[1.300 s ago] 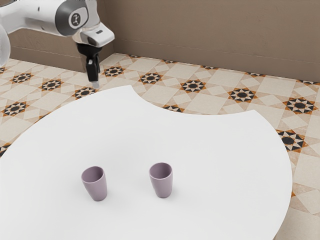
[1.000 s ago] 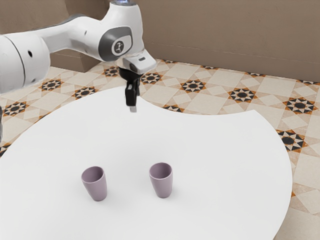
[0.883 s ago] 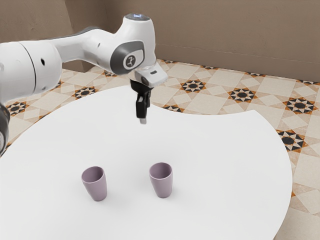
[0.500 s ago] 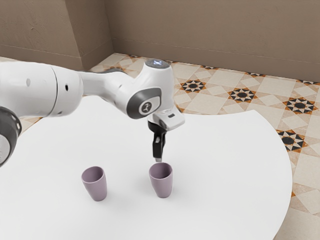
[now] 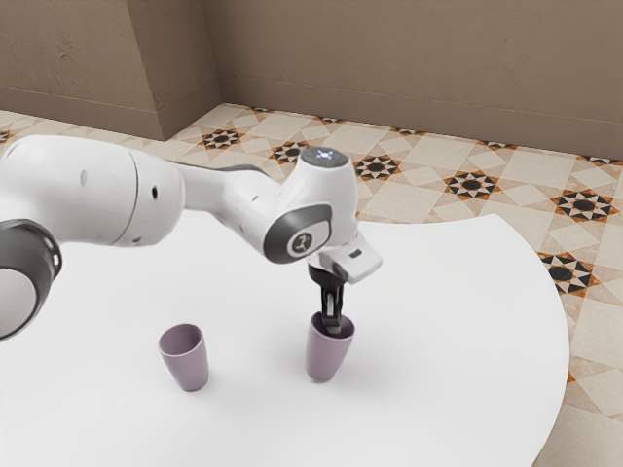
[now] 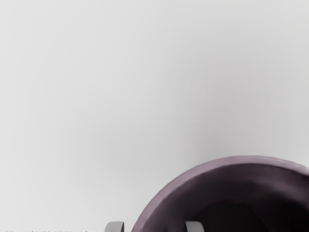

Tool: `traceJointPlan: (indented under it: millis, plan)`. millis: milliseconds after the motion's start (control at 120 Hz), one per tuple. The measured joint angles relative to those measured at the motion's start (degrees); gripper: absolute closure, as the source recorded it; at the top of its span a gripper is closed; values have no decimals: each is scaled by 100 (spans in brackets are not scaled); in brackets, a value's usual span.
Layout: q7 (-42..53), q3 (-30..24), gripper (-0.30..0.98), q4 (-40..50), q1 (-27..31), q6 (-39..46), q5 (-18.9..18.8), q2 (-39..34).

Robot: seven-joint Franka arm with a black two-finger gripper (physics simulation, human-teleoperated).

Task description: Place the right cup onto the left cup

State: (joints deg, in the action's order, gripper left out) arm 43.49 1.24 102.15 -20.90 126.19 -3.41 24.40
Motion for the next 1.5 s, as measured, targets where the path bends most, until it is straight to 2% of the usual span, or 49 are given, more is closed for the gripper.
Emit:
traceJointPlan:
  millis: [150,350,500,650,850,1092,1325,1500]
  plan:
    - [-190,1,71,187,-16,53,43,-154]
    - [-401,7,76,531,-9,342,-9,-352]
    - [-565,8,78,747,37,388,-11,-765]
    - [-725,8,78,1155,233,308,-18,-1472]
    - [-868,7,79,1511,751,-75,-47,-2282]
    - [-978,22,79,1774,1225,-566,-57,-2676]
    - [-1080,50,79,2084,1087,-960,-62,-3000]
    - [-1135,59,79,2252,1328,-1149,-91,-3195]
